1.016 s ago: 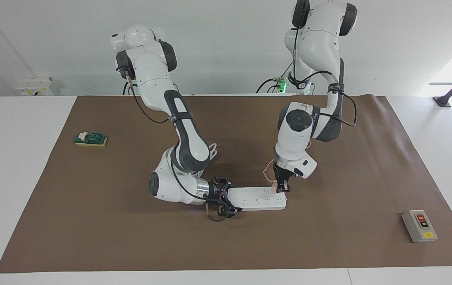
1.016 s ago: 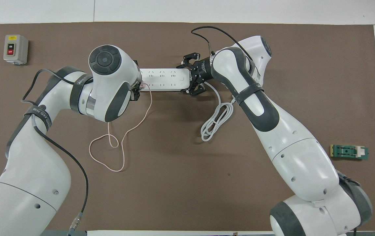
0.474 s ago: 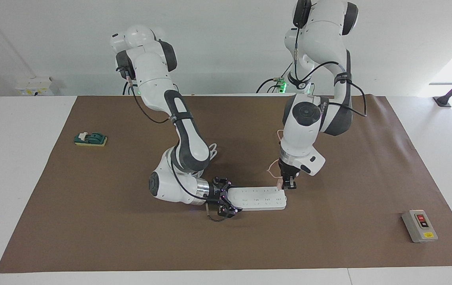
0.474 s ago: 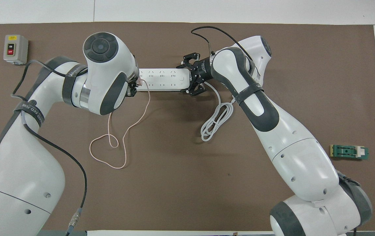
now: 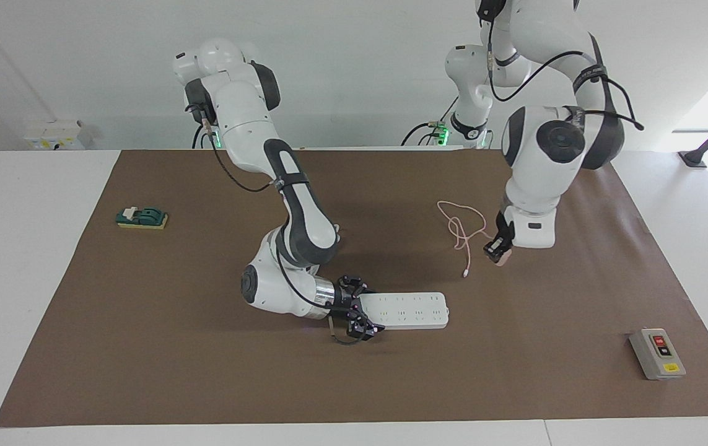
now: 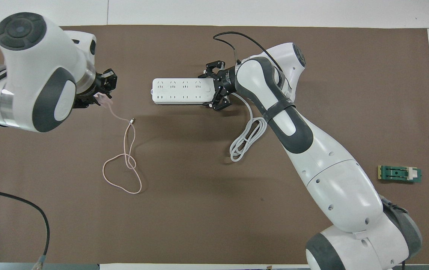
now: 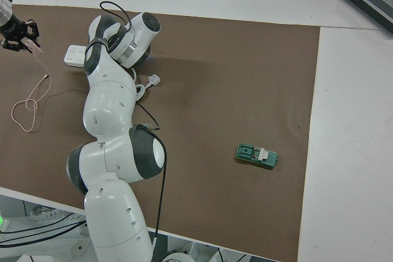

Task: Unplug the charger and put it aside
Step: 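Pull the pink charger out with the left gripper while the right gripper releases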

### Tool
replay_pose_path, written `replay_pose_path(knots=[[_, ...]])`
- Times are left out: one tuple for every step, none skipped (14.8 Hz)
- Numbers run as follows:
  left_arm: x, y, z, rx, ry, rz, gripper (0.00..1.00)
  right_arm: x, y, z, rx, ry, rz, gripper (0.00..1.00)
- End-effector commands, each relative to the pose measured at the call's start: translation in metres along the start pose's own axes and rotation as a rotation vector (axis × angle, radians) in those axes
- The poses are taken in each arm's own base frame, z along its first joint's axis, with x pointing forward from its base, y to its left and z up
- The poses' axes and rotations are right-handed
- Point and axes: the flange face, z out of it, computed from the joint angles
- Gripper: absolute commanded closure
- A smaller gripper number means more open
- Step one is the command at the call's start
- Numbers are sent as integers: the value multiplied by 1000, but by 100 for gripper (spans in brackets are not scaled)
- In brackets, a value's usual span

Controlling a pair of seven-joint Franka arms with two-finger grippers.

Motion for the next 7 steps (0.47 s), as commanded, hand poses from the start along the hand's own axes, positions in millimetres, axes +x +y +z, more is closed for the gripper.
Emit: replay_pose_path(knots=[[3, -61, 15, -27, -14, 173, 100, -22, -8, -20, 53, 12, 14, 0], [3, -77, 21, -41, -14, 210, 100, -30, -6, -27, 56, 12, 10, 0], [0, -92, 29, -70, 7, 223, 100, -34, -4, -34, 56, 21, 8, 0], [-6, -101, 41, -85, 33, 239, 100, -40, -2, -41, 58, 29, 1, 0], [-13, -111, 56, -93, 50, 251, 100, -42, 0, -49, 57, 46, -3, 0], [-19, -116, 71, -101, 67, 251, 100, -49, 4, -61, 56, 64, -15, 0], [-23, -119, 83, -103, 71, 250, 82, -58, 9, -77, 57, 90, -35, 0]])
